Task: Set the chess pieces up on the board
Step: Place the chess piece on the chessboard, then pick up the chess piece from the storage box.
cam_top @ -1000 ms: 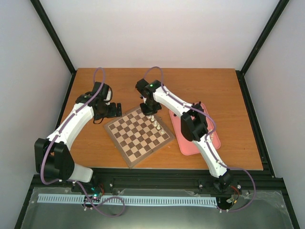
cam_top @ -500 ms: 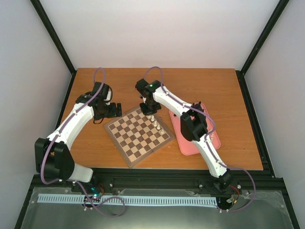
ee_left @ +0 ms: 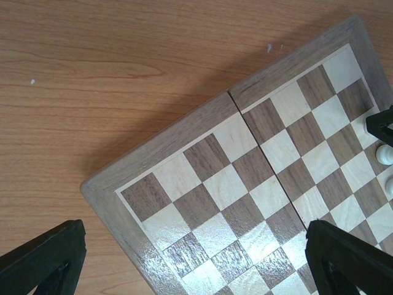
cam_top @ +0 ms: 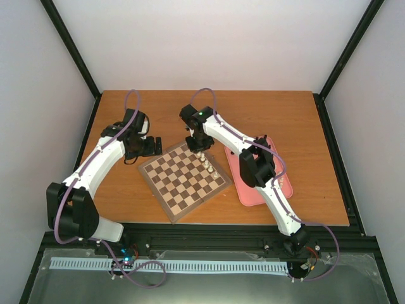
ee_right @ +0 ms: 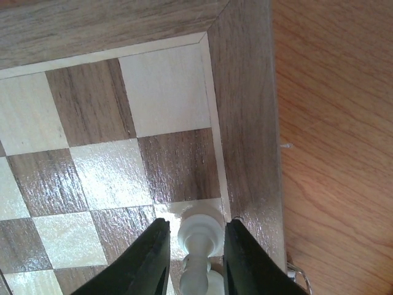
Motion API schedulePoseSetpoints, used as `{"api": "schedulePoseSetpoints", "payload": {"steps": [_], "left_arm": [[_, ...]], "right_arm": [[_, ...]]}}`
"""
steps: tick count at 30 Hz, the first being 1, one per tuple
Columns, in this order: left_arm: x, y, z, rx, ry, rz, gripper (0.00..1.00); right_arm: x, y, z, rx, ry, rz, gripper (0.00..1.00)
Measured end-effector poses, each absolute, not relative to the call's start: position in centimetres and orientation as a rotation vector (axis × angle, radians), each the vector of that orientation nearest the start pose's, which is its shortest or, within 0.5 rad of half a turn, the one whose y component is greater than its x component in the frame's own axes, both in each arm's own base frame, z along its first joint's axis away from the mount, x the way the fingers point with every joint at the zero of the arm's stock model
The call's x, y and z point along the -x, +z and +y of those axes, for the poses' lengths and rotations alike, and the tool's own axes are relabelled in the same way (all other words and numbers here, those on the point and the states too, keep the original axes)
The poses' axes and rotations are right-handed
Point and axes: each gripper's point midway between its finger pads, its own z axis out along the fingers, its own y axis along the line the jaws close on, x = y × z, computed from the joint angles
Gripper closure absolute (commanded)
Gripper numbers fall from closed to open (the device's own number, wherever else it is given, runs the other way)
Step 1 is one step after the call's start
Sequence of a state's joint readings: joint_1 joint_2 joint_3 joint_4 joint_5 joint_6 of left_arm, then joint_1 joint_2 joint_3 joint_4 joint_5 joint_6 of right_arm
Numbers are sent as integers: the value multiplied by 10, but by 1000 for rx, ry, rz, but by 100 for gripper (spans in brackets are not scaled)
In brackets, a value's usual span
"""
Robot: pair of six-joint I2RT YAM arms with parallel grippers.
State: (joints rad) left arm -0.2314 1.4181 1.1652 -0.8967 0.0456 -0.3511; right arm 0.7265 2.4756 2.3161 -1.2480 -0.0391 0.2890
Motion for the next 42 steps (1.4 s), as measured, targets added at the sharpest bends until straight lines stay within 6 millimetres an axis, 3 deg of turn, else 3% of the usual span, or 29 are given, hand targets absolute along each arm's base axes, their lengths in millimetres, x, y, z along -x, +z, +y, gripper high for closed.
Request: {"api": "schedulePoseSetpoints", "payload": {"steps": [10, 16, 19, 23, 27, 30, 32, 34, 36, 39, 42], "left_arm": [[-322, 146, -85, 150, -232, 2742, 0], [-322, 146, -84, 150, -232, 2742, 0], [-322, 146, -84, 150, -231, 2743, 0], [-322, 146, -84, 150, -231, 2743, 0], [-322, 146, -84, 150, -231, 2743, 0], [-322, 146, -85, 150, -232, 2743, 0], [-322, 146, -85, 149, -235, 2743, 0], [-322, 146, -85, 148, -239, 2744, 0], [-322, 146, -86, 147, -242, 2744, 0], [-321, 146, -87, 146, -250, 2745, 0], [-321, 146, -88, 144, -263, 2747, 0]], "right_arm": [[-385, 55, 352, 691, 181, 2922, 64], [-388, 56, 354, 703, 189, 2904, 46], [-391, 60, 357, 704, 202, 2882, 44], [-401, 81, 359, 681, 220, 2821, 41], [-414, 128, 347, 594, 222, 2735, 40], [-423, 175, 312, 466, 198, 2672, 37], [-418, 198, 268, 355, 139, 2664, 36], [-402, 208, 217, 235, 62, 2686, 36], [-383, 206, 172, 115, 7, 2727, 37], [-337, 185, 107, -93, -52, 2831, 39], [-290, 162, 67, -268, -78, 2916, 40]]}}
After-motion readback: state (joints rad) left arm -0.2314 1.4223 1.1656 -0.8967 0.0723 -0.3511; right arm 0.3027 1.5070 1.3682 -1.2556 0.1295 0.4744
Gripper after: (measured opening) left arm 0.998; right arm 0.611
